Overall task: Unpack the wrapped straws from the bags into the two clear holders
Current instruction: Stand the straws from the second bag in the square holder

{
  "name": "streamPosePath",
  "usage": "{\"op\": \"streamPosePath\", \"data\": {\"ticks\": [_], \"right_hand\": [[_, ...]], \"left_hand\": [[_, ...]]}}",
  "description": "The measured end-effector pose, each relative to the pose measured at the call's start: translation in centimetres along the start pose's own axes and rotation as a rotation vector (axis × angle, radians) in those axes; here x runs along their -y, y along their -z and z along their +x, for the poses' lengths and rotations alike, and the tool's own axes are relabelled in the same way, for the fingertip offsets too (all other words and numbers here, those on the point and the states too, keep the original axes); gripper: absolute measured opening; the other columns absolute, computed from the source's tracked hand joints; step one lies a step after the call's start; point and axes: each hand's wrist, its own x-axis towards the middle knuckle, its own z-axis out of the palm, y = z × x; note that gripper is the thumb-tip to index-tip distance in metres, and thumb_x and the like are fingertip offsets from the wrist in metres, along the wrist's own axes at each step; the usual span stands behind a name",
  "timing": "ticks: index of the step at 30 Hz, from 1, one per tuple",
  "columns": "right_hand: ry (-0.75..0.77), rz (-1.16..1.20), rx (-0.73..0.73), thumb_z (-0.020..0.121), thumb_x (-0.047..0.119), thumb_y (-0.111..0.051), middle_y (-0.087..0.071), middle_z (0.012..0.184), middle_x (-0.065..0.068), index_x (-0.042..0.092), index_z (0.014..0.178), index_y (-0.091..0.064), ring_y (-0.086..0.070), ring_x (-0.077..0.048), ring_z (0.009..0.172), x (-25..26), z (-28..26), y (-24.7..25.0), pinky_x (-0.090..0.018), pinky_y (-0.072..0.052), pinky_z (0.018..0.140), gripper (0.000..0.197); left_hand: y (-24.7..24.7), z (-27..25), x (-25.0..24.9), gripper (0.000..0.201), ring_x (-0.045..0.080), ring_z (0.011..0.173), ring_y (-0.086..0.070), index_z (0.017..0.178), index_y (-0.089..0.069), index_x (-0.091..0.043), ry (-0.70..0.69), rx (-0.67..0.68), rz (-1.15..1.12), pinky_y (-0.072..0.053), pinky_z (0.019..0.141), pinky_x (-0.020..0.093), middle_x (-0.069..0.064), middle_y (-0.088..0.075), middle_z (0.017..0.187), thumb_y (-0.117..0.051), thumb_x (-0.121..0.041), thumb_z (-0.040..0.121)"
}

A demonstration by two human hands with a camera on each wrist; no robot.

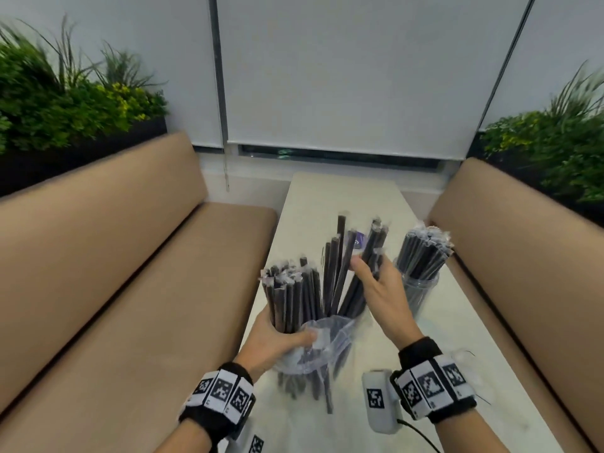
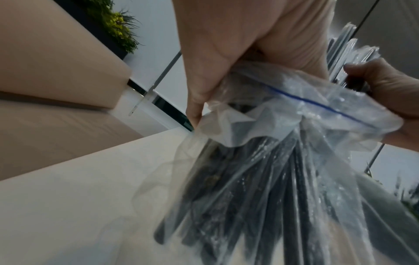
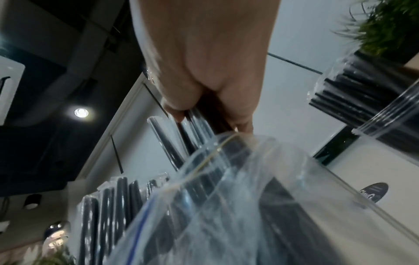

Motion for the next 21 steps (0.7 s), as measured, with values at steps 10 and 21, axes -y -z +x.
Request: {"op": "streamPosePath", "data": {"ticks": [10, 21], "right_hand": [[-0.05, 0.009, 0.049, 0.089, 0.017, -0.066, -0.072, 0.103, 0.005, 0.019, 0.109, -0.062, -0.069, -0.005, 0.094, -3.4, 1.9, -0.7, -0.024, -0.054, 0.085, 0.02], [-0.037, 0.081, 0.033, 0.09, 0.014, -0.063, -0.076, 0.08, -0.008, -0.005, 0.094, -0.066, -0.069, 0.004, 0.071, 0.7, 7.1, 2.1, -0.004, -0.045, 0.067, 0.02]], "left_hand": [[-1.0, 2.7, 0.2, 0.056, 0.027, 0.097, -0.072, 0.112, -0.065, -0.008, 0.044, -0.125, -0.185, -0.056, 0.089, 0.043, 0.011, -0.076, 0.103, -0.085, -0.003, 0.06], [-1.3, 3.5, 0.7, 0.051, 0.022, 0.091, -0.072, 0.11, -0.065, -0.008, 0.077, -0.171, -0.096, -0.057, 0.07, 0.023, 0.01, -0.075, 0.1, -0.087, -0.004, 0.064]]}}
